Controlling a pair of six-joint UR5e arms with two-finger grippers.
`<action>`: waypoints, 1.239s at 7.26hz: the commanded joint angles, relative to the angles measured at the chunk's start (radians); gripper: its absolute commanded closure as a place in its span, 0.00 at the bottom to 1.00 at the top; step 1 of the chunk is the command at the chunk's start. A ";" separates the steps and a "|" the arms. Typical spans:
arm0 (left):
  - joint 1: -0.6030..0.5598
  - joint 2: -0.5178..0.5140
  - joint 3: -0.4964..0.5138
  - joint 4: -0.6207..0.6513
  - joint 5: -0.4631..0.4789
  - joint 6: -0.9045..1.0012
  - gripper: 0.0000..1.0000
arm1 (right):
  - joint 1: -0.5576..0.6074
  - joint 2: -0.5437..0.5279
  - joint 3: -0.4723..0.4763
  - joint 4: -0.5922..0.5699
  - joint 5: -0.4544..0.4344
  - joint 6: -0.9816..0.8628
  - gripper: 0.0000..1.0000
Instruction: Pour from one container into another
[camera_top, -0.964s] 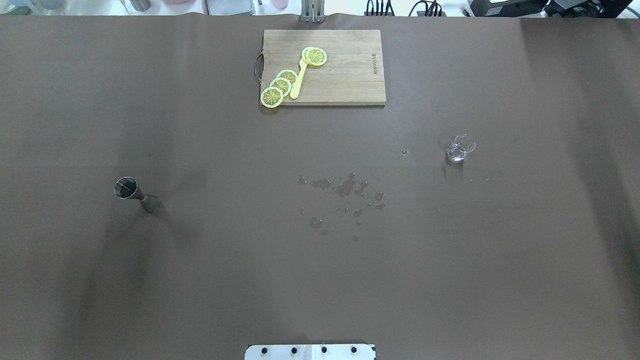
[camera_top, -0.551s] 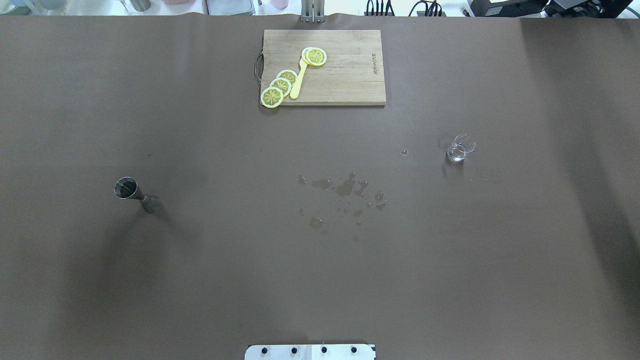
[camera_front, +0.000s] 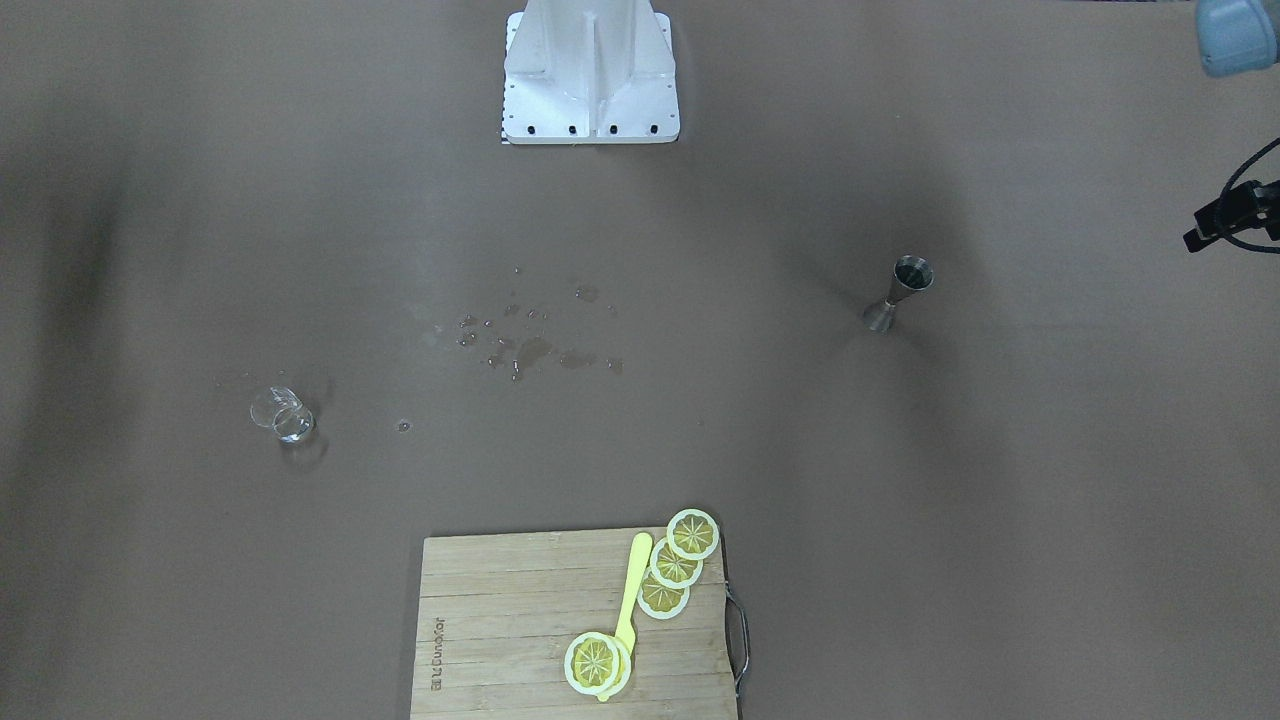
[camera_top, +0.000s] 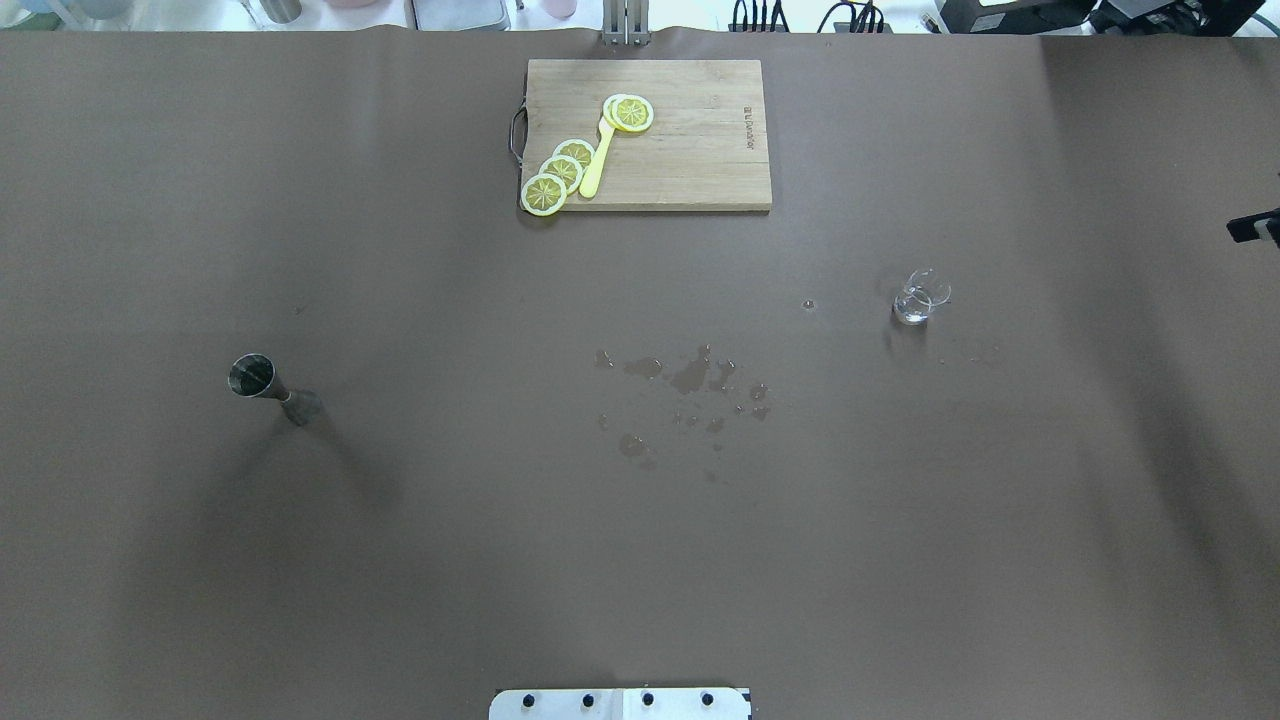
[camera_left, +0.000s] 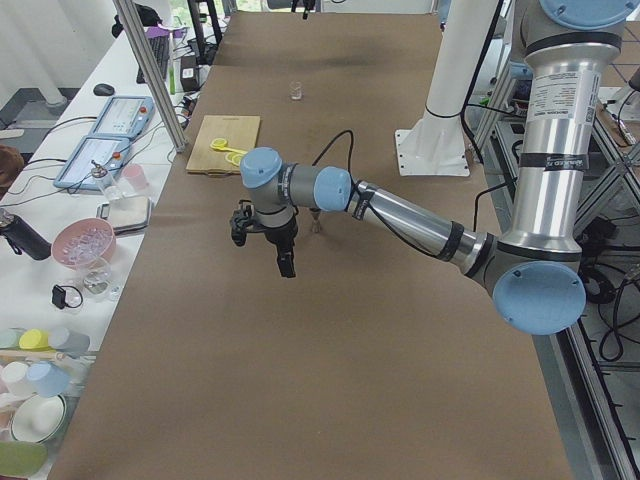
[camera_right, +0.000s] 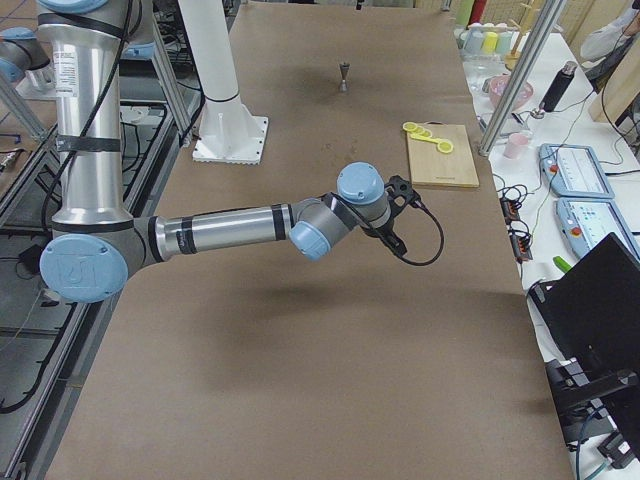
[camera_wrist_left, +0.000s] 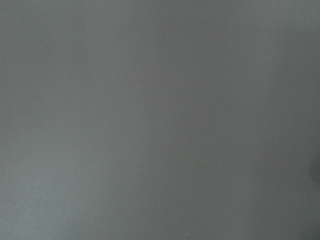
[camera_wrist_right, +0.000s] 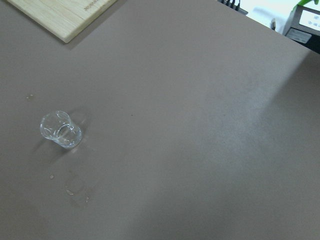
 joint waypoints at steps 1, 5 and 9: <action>0.093 -0.084 -0.171 0.180 0.004 -0.208 0.01 | -0.071 -0.012 -0.001 0.124 -0.074 -0.002 0.00; 0.363 -0.070 -0.342 0.039 0.127 -0.525 0.01 | -0.218 -0.096 -0.016 0.448 -0.258 -0.072 0.00; 0.686 0.194 -0.389 -0.518 0.366 -1.030 0.01 | -0.231 0.057 -0.260 0.694 -0.088 -0.082 0.00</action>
